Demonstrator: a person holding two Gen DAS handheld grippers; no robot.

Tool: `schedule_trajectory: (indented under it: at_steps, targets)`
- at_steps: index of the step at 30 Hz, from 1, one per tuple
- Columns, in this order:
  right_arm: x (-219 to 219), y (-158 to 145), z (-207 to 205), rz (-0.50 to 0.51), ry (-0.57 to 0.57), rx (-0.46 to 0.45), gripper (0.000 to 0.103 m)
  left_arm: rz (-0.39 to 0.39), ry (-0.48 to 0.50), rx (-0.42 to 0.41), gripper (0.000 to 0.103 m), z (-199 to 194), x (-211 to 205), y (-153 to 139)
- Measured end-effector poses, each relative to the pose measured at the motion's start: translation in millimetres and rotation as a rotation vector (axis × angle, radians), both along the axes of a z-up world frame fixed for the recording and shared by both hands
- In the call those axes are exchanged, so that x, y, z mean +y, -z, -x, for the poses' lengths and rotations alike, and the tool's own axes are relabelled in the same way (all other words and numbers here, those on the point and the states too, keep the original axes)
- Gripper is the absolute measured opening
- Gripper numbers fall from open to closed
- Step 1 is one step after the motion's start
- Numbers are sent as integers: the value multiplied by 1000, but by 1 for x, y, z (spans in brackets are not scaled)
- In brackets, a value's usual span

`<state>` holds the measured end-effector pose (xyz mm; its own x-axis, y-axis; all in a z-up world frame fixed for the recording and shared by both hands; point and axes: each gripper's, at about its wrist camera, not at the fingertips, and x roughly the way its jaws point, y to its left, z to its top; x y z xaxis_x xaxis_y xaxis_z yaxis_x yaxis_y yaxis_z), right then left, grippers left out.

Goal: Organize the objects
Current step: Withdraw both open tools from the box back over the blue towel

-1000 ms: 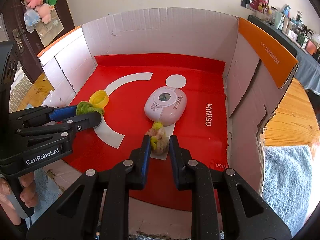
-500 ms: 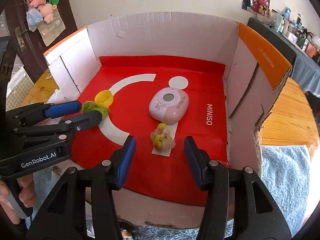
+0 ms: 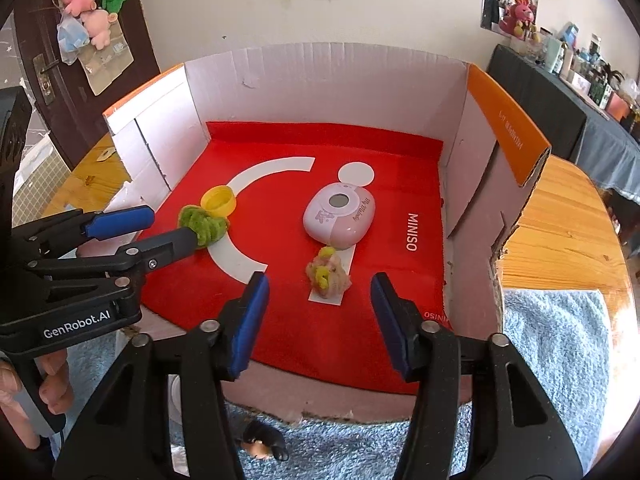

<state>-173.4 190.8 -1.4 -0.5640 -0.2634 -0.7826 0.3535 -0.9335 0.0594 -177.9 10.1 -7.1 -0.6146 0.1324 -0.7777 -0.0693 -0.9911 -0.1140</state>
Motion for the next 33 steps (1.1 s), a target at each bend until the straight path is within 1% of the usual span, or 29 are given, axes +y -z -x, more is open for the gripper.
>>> schedule_trajectory:
  at_steps: [1, 3, 5, 7, 8, 11, 12, 15, 18, 23, 26, 33]
  targets:
    - [0, -1, -1, -1, -2, 3, 57, 0, -1, 2, 61, -1, -1, -1]
    - [-2, -3, -3, -1, -5, 8, 58, 0, -8, 7, 68, -4, -2, -2]
    - [-2, -5, -5, -2, -8, 12, 59, -4, -14, 14, 71, -8, -5, -4]
    - [-3, -6, -8, -3, -10, 15, 64, -9, -18, 16, 71, -10, -7, -5]
    - [-3, -7, -9, -4, -11, 17, 65, -11, -20, 17, 72, -12, -7, -6]
    - [-3, -8, -13, -4, -13, 21, 65, -8, -29, 24, 79, -16, -10, -8]
    - [-3, -9, -14, -4, -14, 23, 66, -7, -33, 28, 79, -18, -10, -9]
    - [-3, -11, -19, -5, -17, 31, 69, -9, -34, 34, 81, -23, -11, -11]
    - [-4, -14, -24, -7, -20, 39, 73, 1, -41, 45, 88, -27, -11, -13]
    - [-5, -19, -31, -11, -26, 50, 75, 12, -43, 62, 90, -36, -10, -18]
    - [-5, -21, -35, -10, -27, 57, 79, 20, -49, 71, 96, -39, -9, -20]
    - [-4, -23, -42, -10, -30, 63, 80, 24, -59, 74, 96, -47, -11, -21]
